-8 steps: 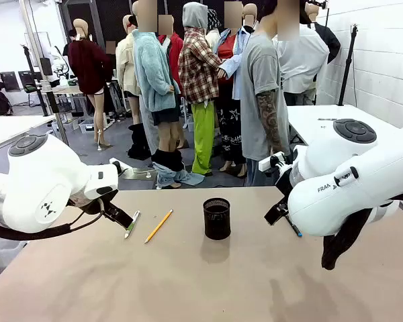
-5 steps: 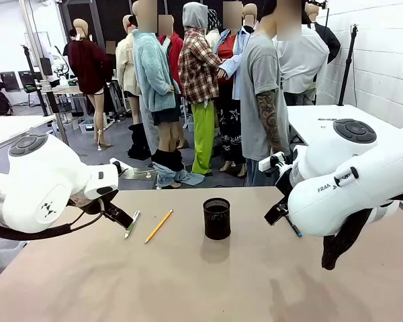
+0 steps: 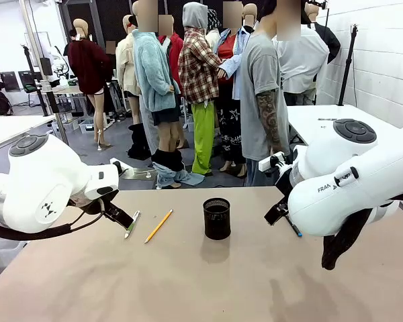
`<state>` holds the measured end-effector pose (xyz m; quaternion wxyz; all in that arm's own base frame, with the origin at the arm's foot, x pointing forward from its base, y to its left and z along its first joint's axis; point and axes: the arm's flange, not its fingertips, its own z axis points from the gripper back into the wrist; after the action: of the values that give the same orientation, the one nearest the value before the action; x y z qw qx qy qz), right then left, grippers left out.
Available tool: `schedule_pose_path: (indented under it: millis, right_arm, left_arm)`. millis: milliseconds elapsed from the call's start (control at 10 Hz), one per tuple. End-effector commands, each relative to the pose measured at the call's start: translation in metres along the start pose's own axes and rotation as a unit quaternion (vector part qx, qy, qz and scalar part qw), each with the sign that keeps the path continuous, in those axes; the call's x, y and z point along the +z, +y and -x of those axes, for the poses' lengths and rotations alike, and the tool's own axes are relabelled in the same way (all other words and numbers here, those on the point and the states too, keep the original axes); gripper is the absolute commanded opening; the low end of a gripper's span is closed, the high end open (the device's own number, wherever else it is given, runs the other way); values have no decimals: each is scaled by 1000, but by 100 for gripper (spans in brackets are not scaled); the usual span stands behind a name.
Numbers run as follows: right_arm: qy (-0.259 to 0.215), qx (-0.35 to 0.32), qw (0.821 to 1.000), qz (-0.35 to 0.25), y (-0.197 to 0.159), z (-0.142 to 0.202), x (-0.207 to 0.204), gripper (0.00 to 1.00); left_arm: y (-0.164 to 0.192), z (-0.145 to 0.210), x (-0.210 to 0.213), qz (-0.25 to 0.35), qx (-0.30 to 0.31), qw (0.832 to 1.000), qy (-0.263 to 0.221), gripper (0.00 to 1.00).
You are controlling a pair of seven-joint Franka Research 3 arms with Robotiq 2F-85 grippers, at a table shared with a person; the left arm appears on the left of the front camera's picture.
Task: Place the pens into the pen holder.
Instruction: Pick up a writing instrument from the table and place it into the Pen holder.
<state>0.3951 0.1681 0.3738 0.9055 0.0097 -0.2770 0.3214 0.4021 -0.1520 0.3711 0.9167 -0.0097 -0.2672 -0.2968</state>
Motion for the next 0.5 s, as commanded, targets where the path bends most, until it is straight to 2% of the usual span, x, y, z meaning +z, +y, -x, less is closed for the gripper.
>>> schedule_pose_path:
  millis: [0, 200, 400]
  right_arm:
    - [0, 0, 1000, 0, 0, 0, 0, 100]
    - [0, 0, 1000, 0, 0, 0, 0, 100]
    - [6, -27, 1000, -3, -29, -26, -10, 100]
  left_arm:
    - [1, 0, 0, 0, 2, 1000, 0, 100]
    - [1, 0, 0, 0, 2, 1000, 0, 100]
    - [1, 0, 0, 0, 2, 1000, 0, 100]
